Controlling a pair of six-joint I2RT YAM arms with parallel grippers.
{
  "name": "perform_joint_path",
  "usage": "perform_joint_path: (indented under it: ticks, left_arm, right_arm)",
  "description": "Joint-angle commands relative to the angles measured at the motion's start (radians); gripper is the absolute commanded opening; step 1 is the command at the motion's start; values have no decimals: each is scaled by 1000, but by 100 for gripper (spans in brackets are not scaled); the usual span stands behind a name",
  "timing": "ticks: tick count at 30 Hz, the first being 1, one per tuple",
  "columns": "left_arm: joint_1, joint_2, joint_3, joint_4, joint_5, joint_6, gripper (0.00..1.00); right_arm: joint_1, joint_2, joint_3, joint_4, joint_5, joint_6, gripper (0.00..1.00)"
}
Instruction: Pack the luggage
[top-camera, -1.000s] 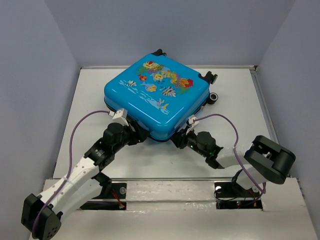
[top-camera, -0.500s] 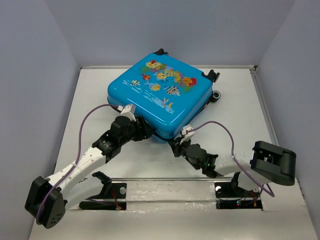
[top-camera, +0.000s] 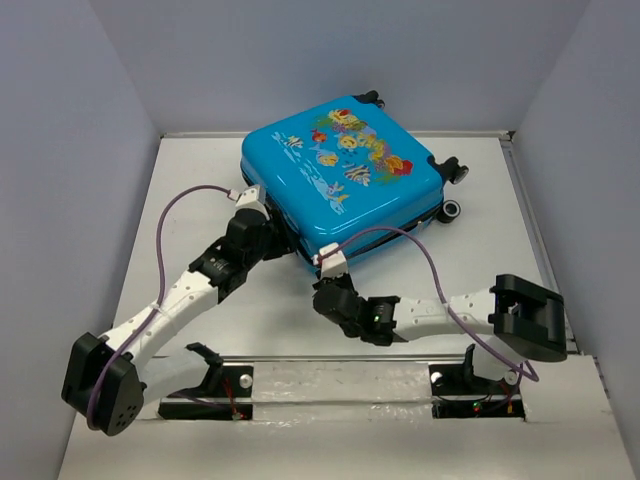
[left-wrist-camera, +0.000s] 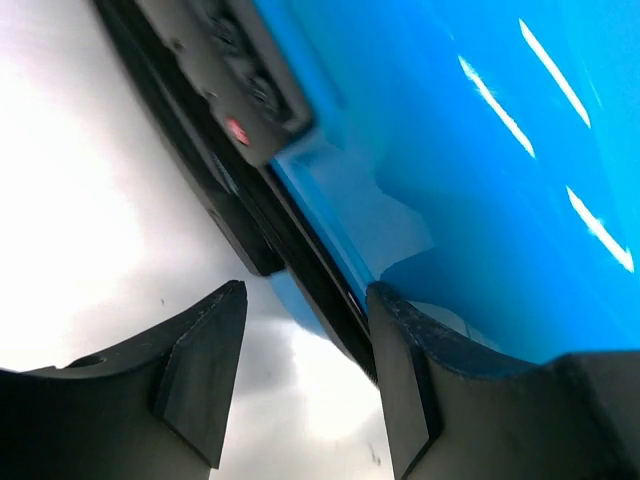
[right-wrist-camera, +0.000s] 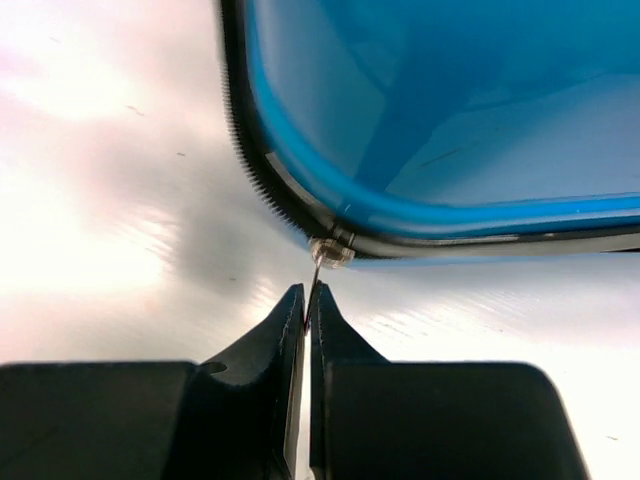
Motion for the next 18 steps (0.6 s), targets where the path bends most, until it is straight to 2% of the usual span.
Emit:
perform_joint_path:
  ticks: [1, 6, 11, 14, 18]
  left_arm:
    - [-4, 46, 91, 315, -10, -31, 63]
    - [1, 12, 76, 295, -54, -37, 63]
    - [34, -95, -51, 270, -86, -66, 63]
    - [98, -151, -141, 298, -38, -89, 61]
    - [178, -168, -145, 316, 11, -102, 61]
  right_arm:
    - [189, -154, 15, 152, -307, 90, 7]
    - [169, -300, -139, 60, -241, 207, 7]
    - [29, -407, -222, 36, -392, 236, 7]
    - [29, -420, -220, 28, -441, 244, 7]
    - [29, -320, -141, 33, -570, 213, 7]
